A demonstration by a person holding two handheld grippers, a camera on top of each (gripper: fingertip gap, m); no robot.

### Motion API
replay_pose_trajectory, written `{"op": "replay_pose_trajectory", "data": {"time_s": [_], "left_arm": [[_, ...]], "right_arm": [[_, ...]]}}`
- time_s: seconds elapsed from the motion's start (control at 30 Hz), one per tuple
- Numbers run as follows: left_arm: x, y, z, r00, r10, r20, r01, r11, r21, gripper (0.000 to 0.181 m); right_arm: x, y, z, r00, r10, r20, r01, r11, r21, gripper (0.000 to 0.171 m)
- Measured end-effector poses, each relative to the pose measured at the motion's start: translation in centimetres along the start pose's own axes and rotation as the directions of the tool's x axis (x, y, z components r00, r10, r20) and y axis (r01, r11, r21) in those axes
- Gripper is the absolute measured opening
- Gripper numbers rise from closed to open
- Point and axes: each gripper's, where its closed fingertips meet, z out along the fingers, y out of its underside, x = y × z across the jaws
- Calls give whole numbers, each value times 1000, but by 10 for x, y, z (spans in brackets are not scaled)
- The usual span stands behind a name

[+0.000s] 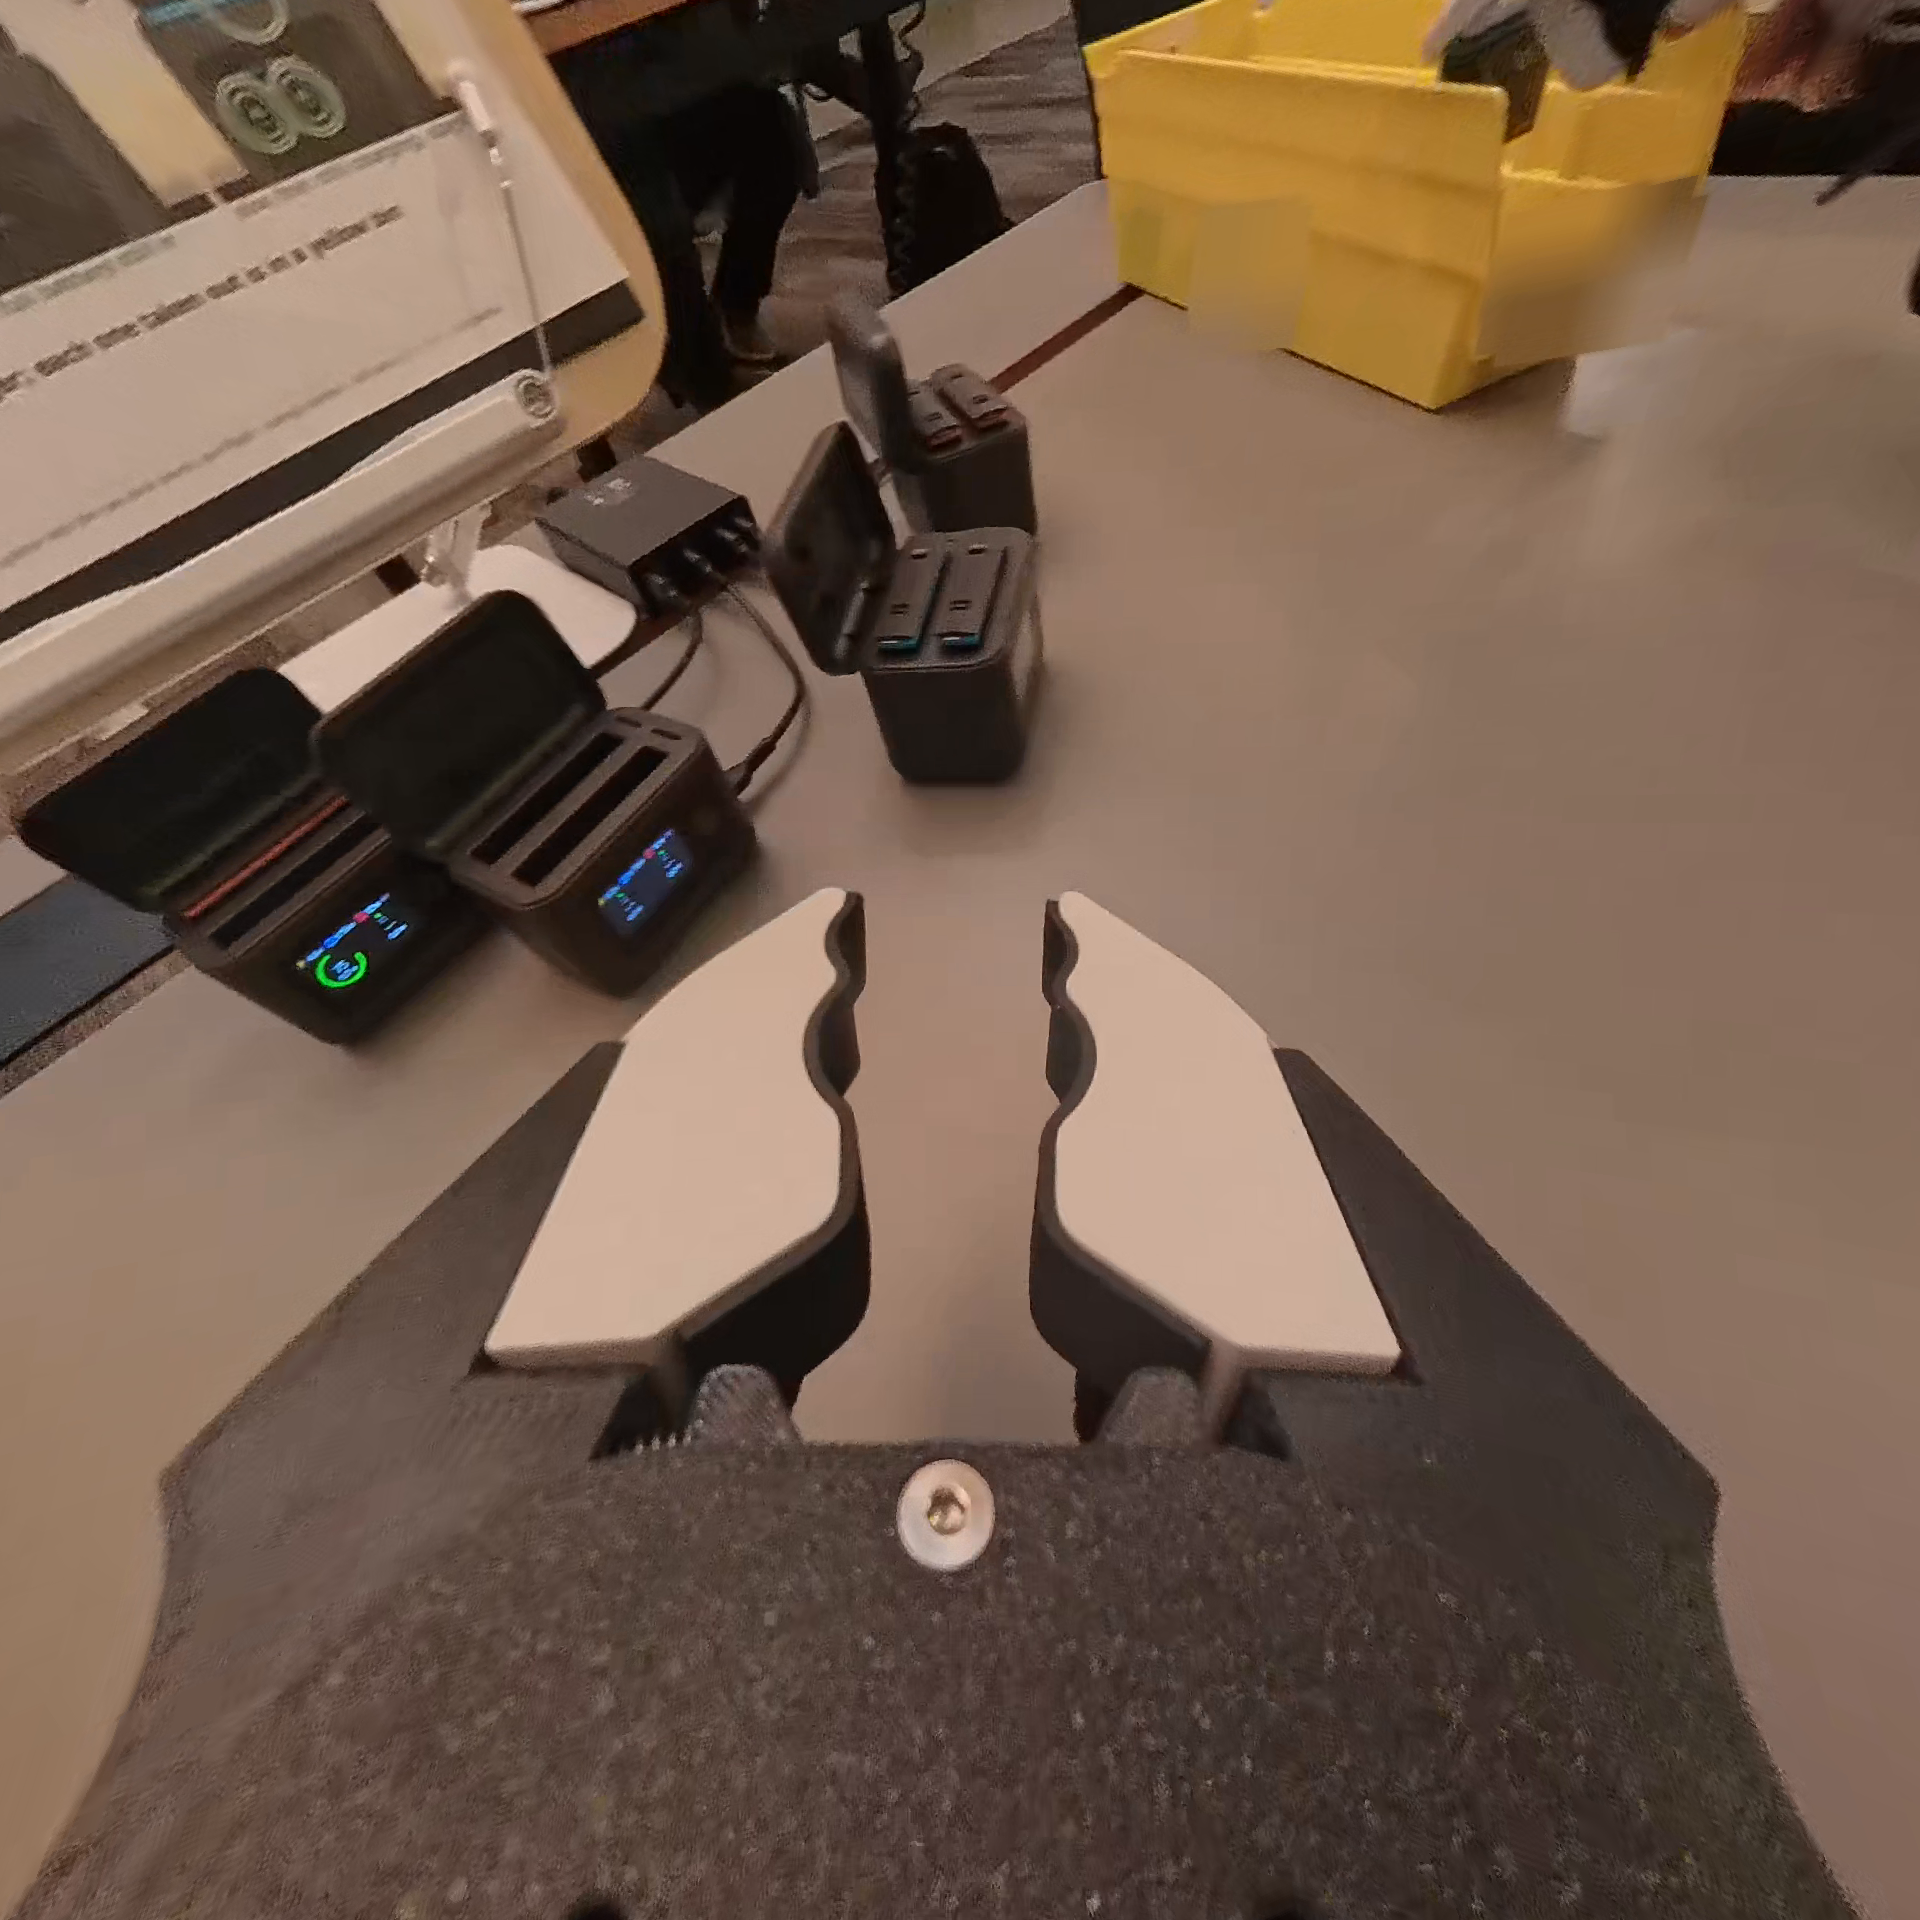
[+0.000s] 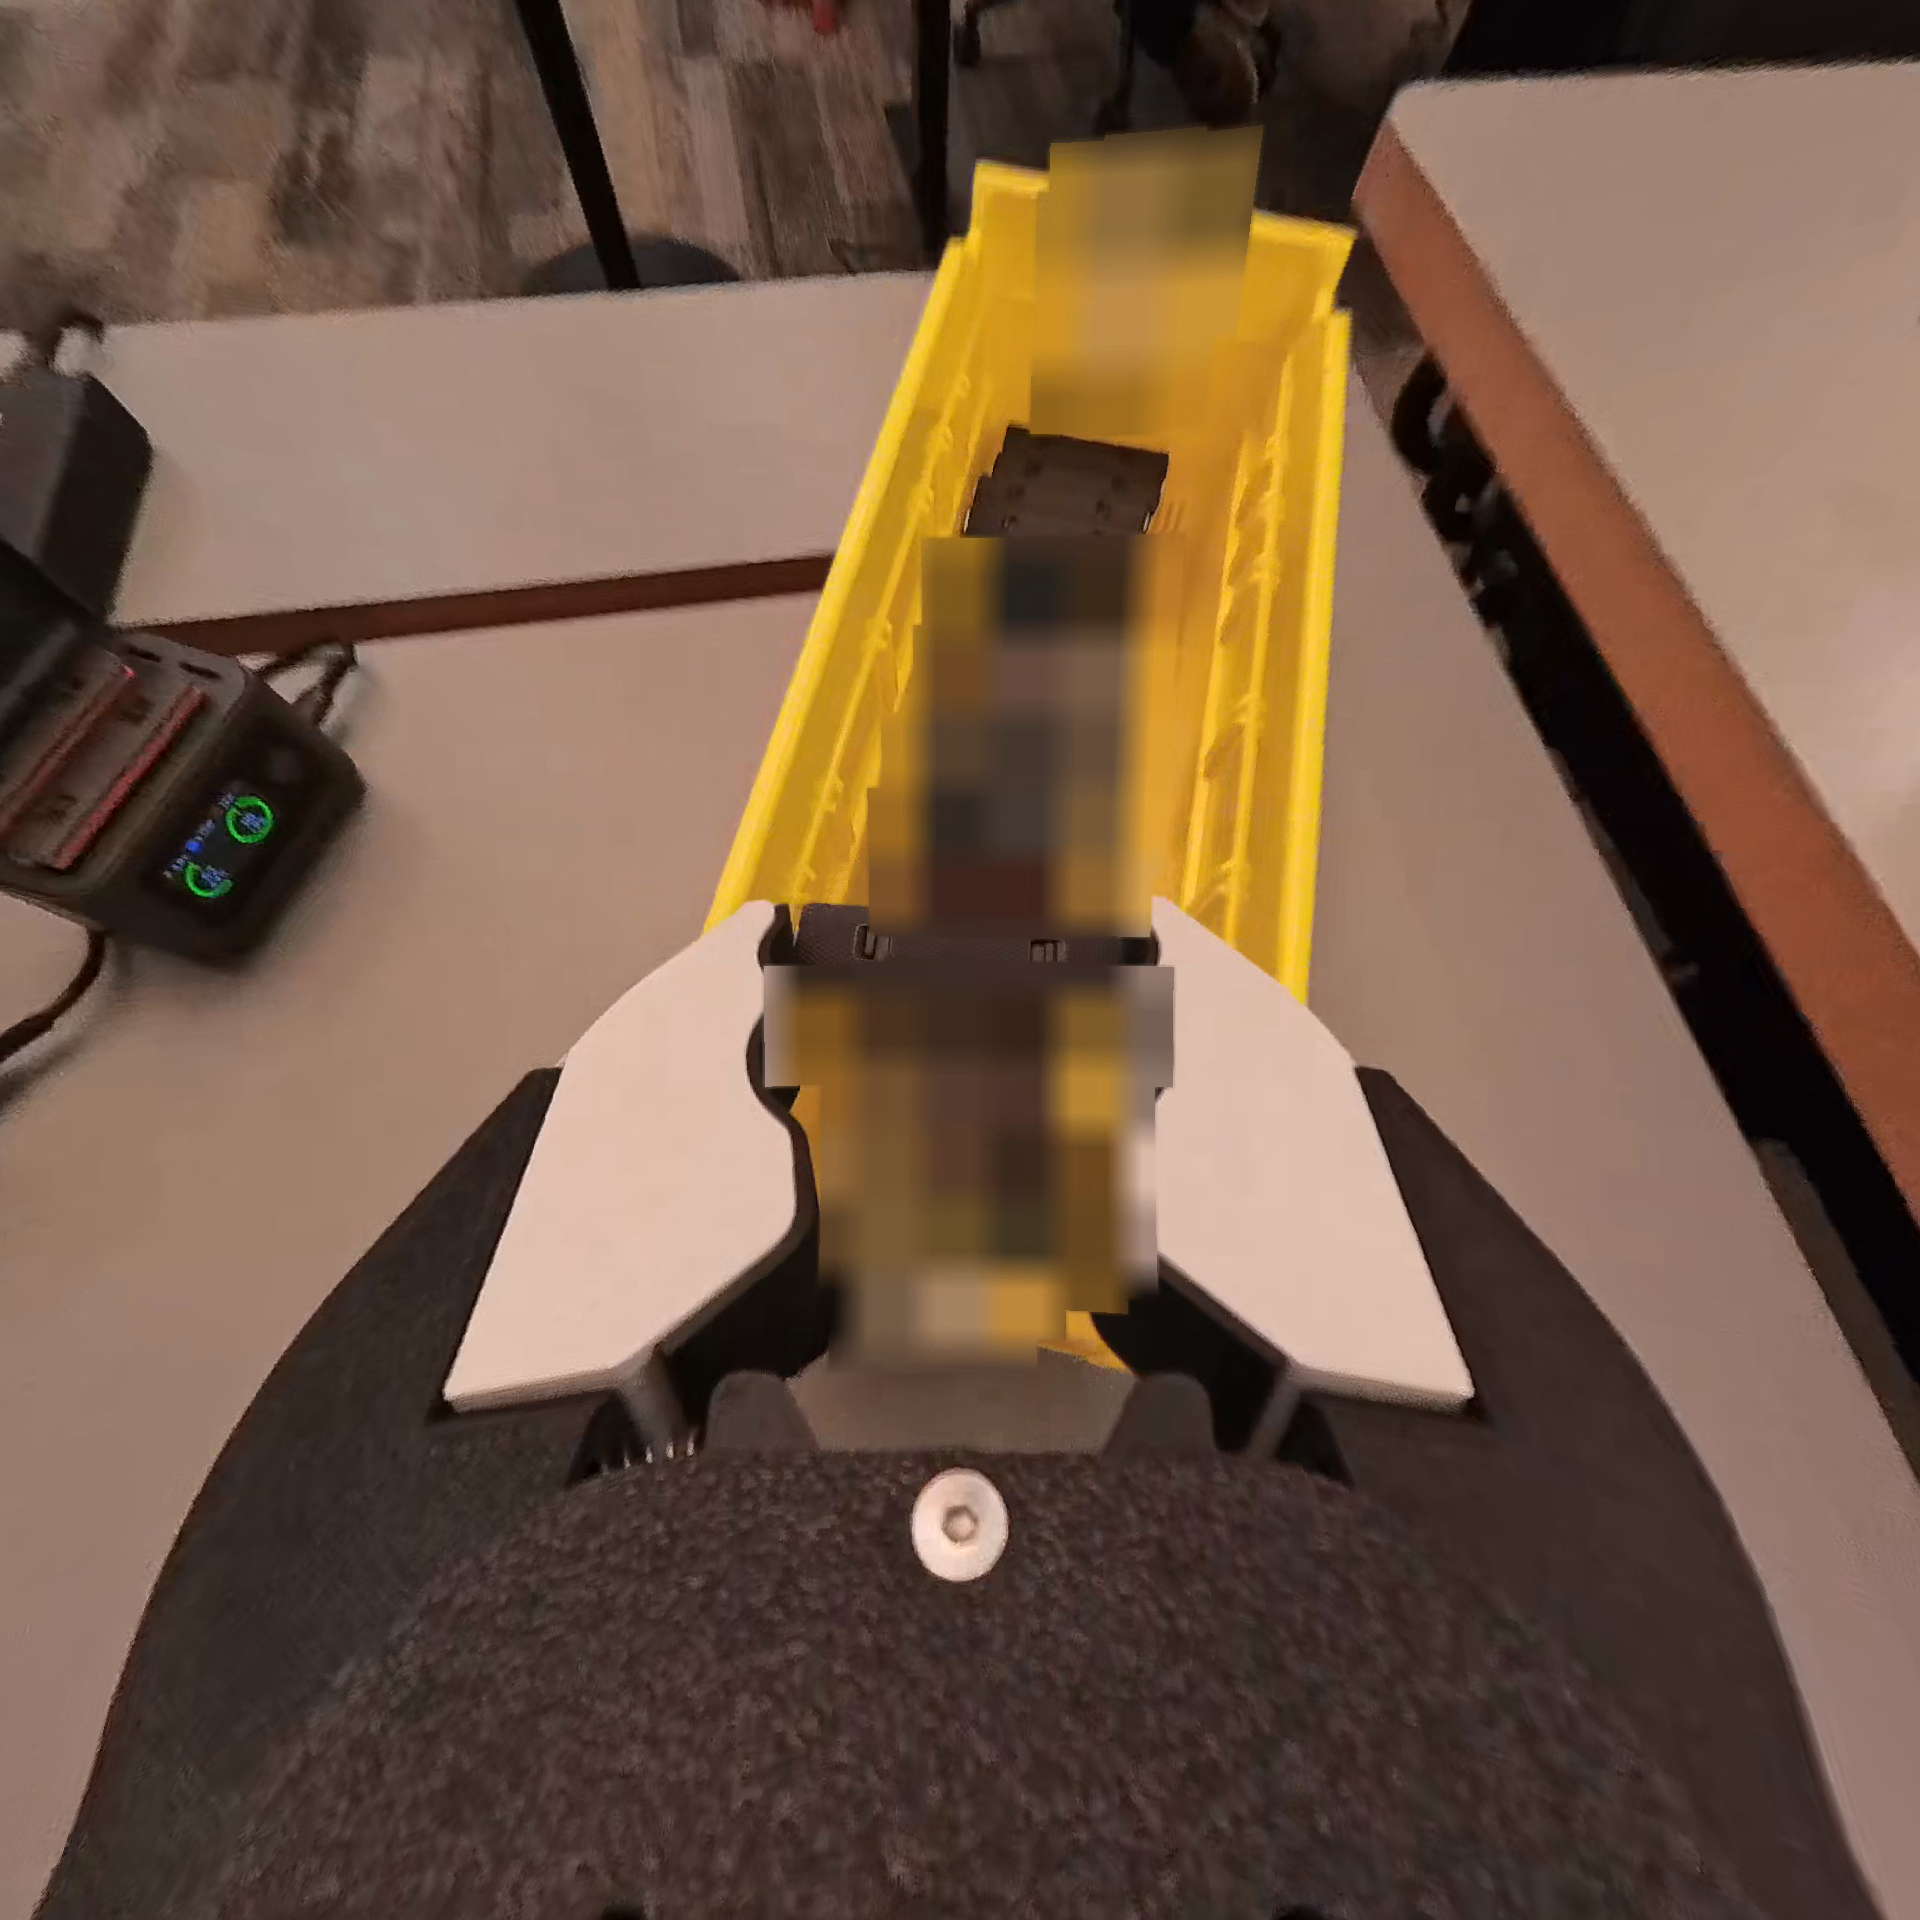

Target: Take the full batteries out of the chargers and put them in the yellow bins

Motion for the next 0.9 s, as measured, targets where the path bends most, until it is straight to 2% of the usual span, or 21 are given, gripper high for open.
{"op": "replay_pose_trajectory", "data": {"time_s": [0.23,0.57,0.77,0.9], "left_arm": [[3,2,-3,1000,-27,-6,27,999,43,31],[5,-2,-7,1000,-9,-14,10,997,76,30],[5,2,-5,1000,-9,-18,10,998,64,31],[5,7,-2,1000,-3,-16,4,999,50,31]], "right_arm": [[2,28,12,998,-5,-60,-8,977,-214,60],[3,42,12,993,50,-103,-74,966,-248,60],[4,29,0,995,36,-92,-52,983,-177,68],[-8,-5,-28,994,-67,-83,71,997,44,73]]}}
